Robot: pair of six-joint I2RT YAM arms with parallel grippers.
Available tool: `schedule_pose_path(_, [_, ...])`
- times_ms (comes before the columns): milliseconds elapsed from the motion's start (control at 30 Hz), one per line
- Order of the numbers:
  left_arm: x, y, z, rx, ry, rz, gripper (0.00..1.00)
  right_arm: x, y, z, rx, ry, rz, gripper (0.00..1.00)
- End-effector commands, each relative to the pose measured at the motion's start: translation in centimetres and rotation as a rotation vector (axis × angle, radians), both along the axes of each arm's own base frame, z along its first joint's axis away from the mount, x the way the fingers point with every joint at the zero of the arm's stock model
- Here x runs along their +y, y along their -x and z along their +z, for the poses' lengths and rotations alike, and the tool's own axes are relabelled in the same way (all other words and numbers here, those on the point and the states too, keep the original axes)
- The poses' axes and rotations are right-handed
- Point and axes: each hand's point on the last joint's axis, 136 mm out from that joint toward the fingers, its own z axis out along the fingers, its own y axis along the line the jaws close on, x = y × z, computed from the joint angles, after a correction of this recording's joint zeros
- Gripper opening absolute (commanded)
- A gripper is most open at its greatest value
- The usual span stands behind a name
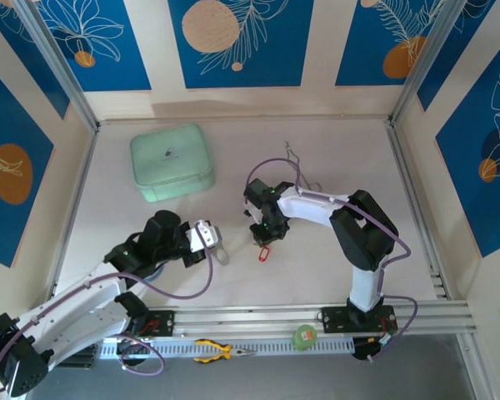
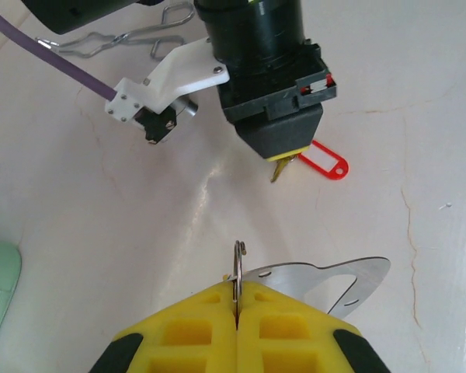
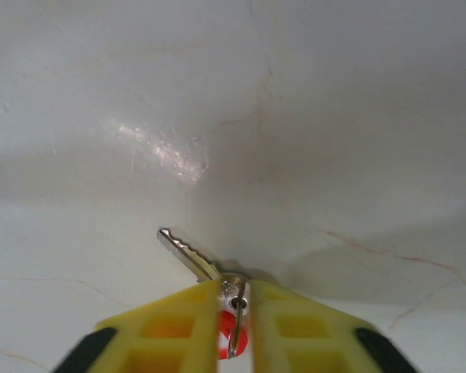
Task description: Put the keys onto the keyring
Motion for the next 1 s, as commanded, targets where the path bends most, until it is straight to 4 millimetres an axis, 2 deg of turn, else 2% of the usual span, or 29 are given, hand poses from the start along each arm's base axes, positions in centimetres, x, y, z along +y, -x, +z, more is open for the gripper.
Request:
schedule_pose_path(0, [-0.8, 0.2, 0.9, -0.03, 0.049, -0.049, 0.0, 0.3, 0.4, 1.6, 0.027, -0.066, -0.01, 0.24])
schedule_pose_path(133, [-0.8, 0.2, 0.7, -0.03, 0.048, -0.047, 0.0, 0.0, 0.7, 1.8, 0.048, -0.064, 0.006, 0.27])
schedule_pose_path(400, [-0.8, 0.1, 0.8, -0.039, 0.047, -0.047, 0.0, -0.7, 0.7, 1.2, 0.06, -0.014, 0.018, 0.26])
schedule_pose_path(967, [-0.7, 0.2, 0.8, -0.046, 0.04, -0.051, 0.0, -0.2, 0.4, 0.5, 0.083, -0.006, 0.027, 0.2])
